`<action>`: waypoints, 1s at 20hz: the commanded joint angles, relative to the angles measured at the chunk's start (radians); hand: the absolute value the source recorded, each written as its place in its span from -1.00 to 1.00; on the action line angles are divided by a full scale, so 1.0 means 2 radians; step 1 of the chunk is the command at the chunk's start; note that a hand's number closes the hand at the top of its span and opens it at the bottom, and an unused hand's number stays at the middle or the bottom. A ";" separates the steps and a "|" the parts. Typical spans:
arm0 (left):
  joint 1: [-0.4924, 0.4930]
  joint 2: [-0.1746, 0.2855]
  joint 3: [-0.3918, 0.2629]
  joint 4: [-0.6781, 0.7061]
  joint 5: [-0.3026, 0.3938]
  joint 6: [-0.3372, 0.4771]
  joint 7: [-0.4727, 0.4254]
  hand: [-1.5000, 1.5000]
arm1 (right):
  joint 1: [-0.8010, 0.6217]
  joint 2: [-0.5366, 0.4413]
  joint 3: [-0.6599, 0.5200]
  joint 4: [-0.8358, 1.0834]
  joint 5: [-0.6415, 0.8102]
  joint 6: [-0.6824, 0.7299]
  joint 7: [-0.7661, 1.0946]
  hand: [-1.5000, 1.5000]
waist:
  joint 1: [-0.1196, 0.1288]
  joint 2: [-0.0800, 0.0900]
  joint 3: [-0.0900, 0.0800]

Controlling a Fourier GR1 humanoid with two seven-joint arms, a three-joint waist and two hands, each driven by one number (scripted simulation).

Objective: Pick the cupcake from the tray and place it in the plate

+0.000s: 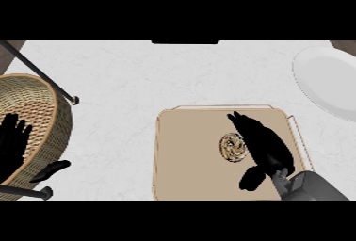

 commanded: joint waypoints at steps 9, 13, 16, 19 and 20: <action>-0.027 0.008 -0.094 -0.001 -0.063 -0.049 0.002 0.00 | -0.020 0.043 0.020 0.065 0.008 0.001 -0.069 1.00 | -0.005 0.005 0.013; 0.004 0.012 -0.045 -0.004 -0.036 -0.041 -0.008 0.00 | 0.053 -0.080 -0.088 0.096 -0.026 -0.042 -0.116 1.00 | -0.061 0.004 0.015; 0.039 0.008 -0.007 -0.026 -0.015 -0.026 -0.002 0.00 | 0.066 -0.134 -0.174 0.156 -0.053 -0.065 -0.110 1.00 | -0.101 0.006 0.019; 0.063 0.009 -0.005 -0.046 -0.011 -0.038 -0.006 0.00 | 0.075 -0.182 -0.233 0.203 -0.073 -0.083 -0.165 1.00 | -0.097 0.006 0.019; 0.059 0.015 -0.001 -0.045 -0.007 -0.042 -0.003 0.00 | 0.072 -0.198 -0.251 0.217 -0.077 -0.087 -0.185 1.00 | -0.095 0.008 0.018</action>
